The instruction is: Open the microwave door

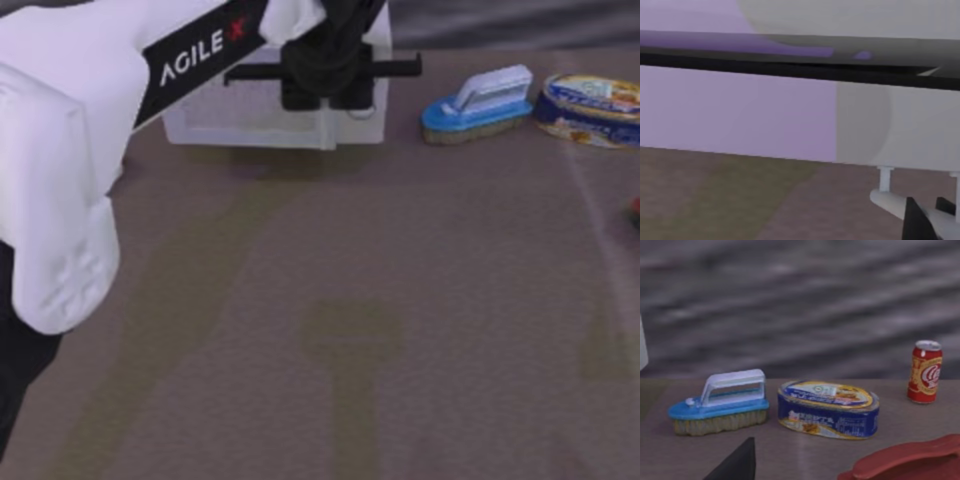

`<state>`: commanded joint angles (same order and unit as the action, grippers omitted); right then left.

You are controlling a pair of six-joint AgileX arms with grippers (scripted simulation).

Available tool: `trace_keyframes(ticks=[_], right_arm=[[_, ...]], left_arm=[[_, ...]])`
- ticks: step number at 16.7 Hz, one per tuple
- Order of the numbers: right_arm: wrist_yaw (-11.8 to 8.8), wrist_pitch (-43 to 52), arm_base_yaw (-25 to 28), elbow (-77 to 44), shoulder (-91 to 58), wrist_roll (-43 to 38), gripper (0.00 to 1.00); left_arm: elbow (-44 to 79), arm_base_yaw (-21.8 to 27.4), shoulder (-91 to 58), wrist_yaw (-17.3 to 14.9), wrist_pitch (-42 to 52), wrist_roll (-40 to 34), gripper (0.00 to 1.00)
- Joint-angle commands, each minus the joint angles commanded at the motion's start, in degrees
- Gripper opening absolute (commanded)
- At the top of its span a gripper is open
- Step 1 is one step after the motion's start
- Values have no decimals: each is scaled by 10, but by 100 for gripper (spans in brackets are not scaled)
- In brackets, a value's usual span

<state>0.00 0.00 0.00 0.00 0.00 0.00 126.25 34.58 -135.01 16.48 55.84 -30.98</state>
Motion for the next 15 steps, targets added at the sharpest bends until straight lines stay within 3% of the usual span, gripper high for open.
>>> trace_keyframes(ticks=[15], right_arm=[[0,0,0,0,0,0,100]], left_arm=[[-13,0,9,2,-7,-1,0]])
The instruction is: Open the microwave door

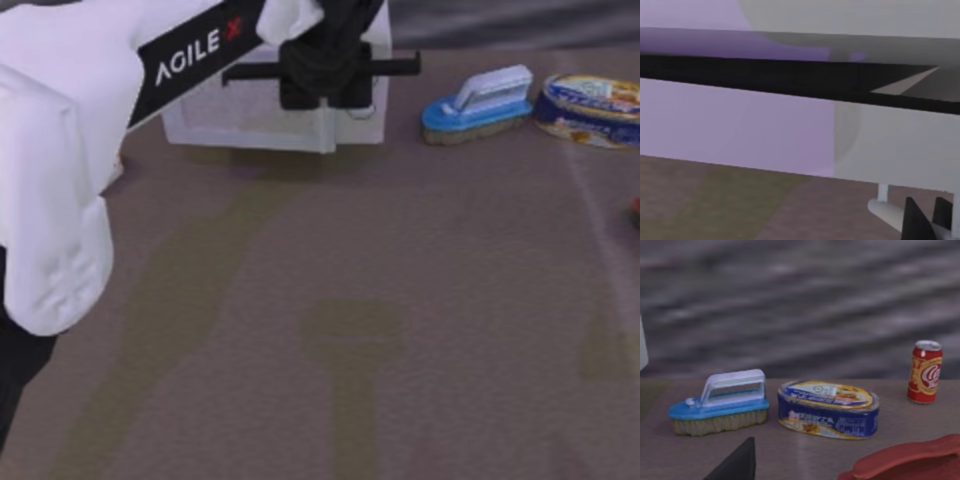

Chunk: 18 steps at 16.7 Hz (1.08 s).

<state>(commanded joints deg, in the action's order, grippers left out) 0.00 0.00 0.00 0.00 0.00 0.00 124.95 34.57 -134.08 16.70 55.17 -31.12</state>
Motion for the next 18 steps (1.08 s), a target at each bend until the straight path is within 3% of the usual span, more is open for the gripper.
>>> trace_keyframes(ticks=[13,18], right_arm=[[0,0,0,0,0,0,100],[0,0,0,0,0,0,100]], left_arm=[[-3,4,-3,-4,-2,-1,0],[-77,-2,44,-17,-42,36,0]])
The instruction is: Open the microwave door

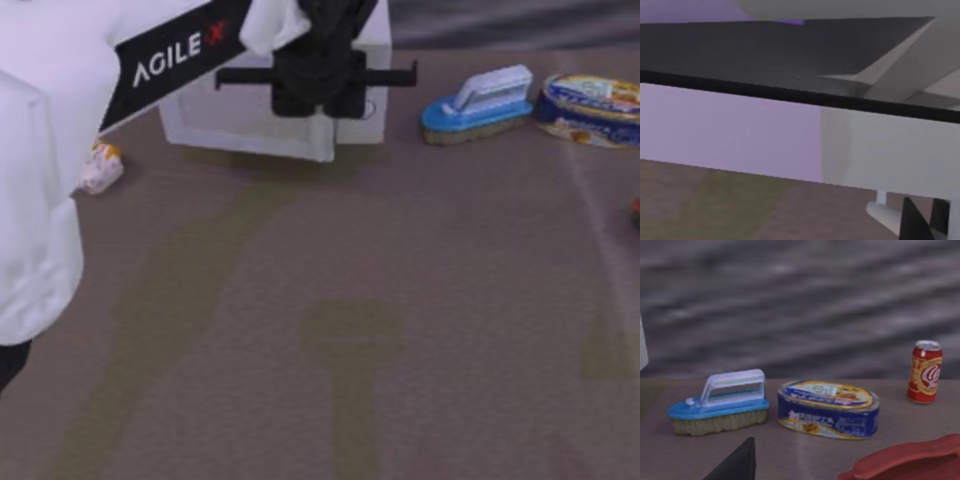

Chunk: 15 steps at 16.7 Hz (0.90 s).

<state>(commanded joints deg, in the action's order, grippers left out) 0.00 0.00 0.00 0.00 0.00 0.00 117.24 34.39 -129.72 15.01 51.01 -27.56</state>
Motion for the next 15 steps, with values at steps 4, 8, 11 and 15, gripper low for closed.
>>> trace_keyframes(ticks=[4,8,11,15], right_arm=[[0,0,0,0,0,0,100],[0,0,0,0,0,0,100],[0,0,0,0,0,0,100],[0,0,0,0,0,0,100]], left_arm=[[-23,-1,15,-5,-13,12,0],[-23,-1,15,-5,-13,12,0],[-23,-1,15,-5,-13,12,0],[-23,-1,15,-5,-13,12,0]])
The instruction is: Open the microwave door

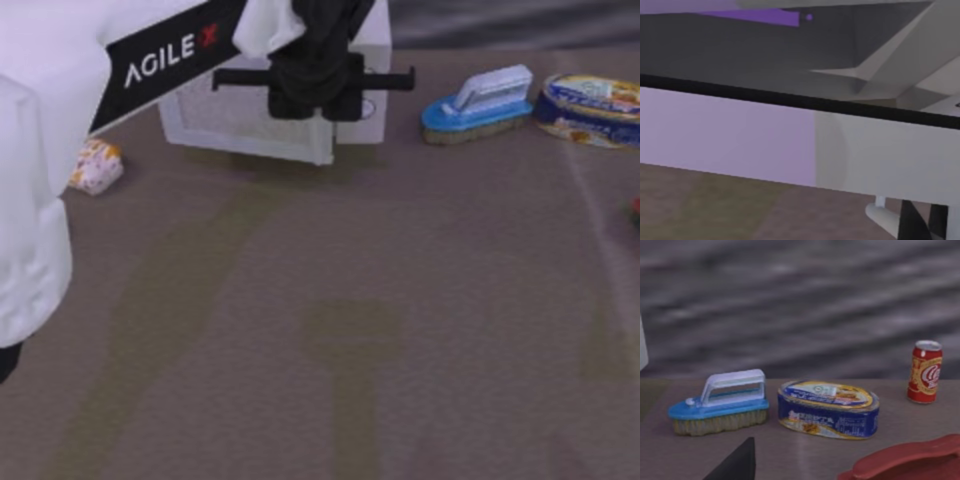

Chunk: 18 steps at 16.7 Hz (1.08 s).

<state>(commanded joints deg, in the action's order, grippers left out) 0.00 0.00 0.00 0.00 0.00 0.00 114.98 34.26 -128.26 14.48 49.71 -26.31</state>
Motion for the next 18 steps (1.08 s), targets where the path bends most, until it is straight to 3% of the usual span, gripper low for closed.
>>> trace_keyframes(ticks=[14,18], right_arm=[[0,0,0,0,0,0,100],[0,0,0,0,0,0,100]], left_arm=[[-3,4,-2,-3,-2,-1,0],[-54,-3,33,-16,-29,31,0]])
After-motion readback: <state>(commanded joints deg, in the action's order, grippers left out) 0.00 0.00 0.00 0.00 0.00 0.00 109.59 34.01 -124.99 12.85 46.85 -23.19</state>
